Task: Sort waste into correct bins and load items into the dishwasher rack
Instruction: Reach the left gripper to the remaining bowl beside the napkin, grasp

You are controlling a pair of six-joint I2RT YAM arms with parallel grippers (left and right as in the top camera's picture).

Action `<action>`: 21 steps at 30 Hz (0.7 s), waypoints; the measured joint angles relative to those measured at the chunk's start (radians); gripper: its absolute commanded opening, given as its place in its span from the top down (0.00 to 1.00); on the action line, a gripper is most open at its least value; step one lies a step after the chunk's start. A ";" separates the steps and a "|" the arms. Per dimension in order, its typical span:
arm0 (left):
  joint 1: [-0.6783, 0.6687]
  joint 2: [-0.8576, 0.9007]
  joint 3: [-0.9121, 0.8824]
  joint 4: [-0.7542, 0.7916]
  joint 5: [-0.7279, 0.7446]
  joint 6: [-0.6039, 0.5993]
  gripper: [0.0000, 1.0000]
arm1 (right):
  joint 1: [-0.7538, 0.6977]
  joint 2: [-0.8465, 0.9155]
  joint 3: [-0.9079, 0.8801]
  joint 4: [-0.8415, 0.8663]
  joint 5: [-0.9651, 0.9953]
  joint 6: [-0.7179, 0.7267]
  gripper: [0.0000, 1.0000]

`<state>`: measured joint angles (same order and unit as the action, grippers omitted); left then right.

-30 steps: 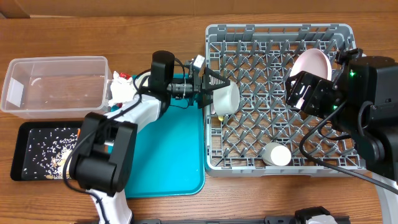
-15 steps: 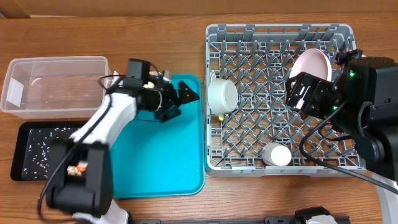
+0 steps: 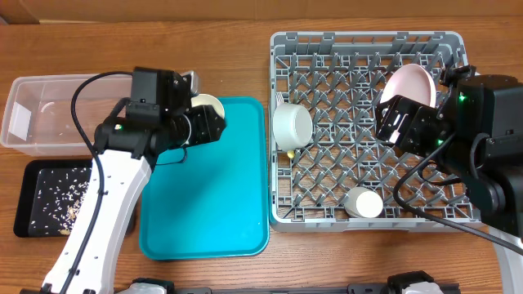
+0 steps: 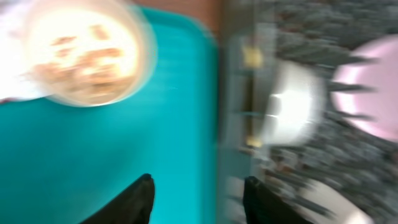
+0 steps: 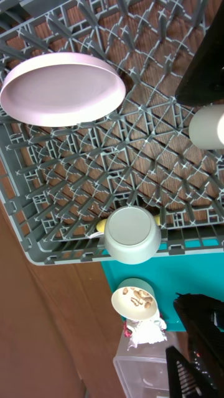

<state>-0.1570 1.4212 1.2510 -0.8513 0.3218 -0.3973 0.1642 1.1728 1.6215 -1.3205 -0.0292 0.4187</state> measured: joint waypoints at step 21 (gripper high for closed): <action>-0.051 0.441 -0.005 0.443 -0.215 0.325 0.41 | 0.000 0.000 0.000 -0.008 -0.001 0.000 0.00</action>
<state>-0.2081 1.8618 1.2461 -0.4084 0.1070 -0.0727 0.1642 1.1728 1.6215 -1.3289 -0.0299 0.4191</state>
